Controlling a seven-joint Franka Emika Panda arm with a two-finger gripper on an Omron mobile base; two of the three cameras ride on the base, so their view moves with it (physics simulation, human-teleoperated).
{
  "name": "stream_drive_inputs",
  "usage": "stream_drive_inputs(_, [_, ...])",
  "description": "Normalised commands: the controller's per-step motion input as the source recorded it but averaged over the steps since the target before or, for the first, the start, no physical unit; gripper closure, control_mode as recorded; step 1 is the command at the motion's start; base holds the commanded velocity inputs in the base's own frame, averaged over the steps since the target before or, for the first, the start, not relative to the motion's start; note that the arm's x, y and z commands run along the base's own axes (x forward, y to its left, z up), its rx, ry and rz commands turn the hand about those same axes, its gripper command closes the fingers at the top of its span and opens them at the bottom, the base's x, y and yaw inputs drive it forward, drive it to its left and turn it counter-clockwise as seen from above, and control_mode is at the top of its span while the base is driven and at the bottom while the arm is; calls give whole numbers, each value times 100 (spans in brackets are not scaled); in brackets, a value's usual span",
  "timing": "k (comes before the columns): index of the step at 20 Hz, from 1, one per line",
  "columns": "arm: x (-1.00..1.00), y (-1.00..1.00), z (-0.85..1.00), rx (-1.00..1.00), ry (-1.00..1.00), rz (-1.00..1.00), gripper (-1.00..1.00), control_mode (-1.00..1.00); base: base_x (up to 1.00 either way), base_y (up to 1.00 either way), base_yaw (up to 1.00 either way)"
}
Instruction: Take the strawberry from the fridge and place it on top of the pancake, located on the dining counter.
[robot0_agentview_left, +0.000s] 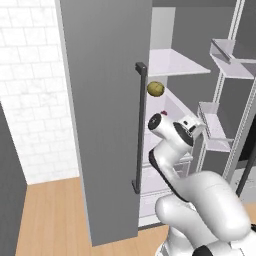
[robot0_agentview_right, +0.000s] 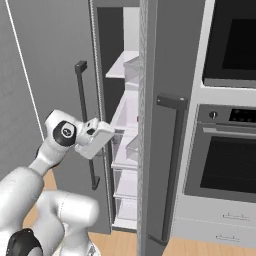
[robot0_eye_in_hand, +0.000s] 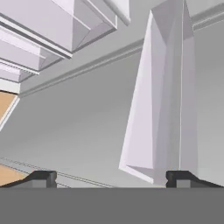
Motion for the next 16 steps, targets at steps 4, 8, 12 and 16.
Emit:
stream_drive_inputs(4, [8, -52, -3, -1, 7, -6, -100, -100, 0, 0, 0])
stream_drive_inputs(8, [20, -60, 0, 0, 12, -8, -100, -100, 0, 0, 0])
stream_drive_inputs(12, [3, -51, -1, 0, 6, -5, -100, -100, 0, 0, 0])
stream_drive_inputs(16, [0, -49, -4, 0, 3, -6, -100, -100, 0, 0, 0])
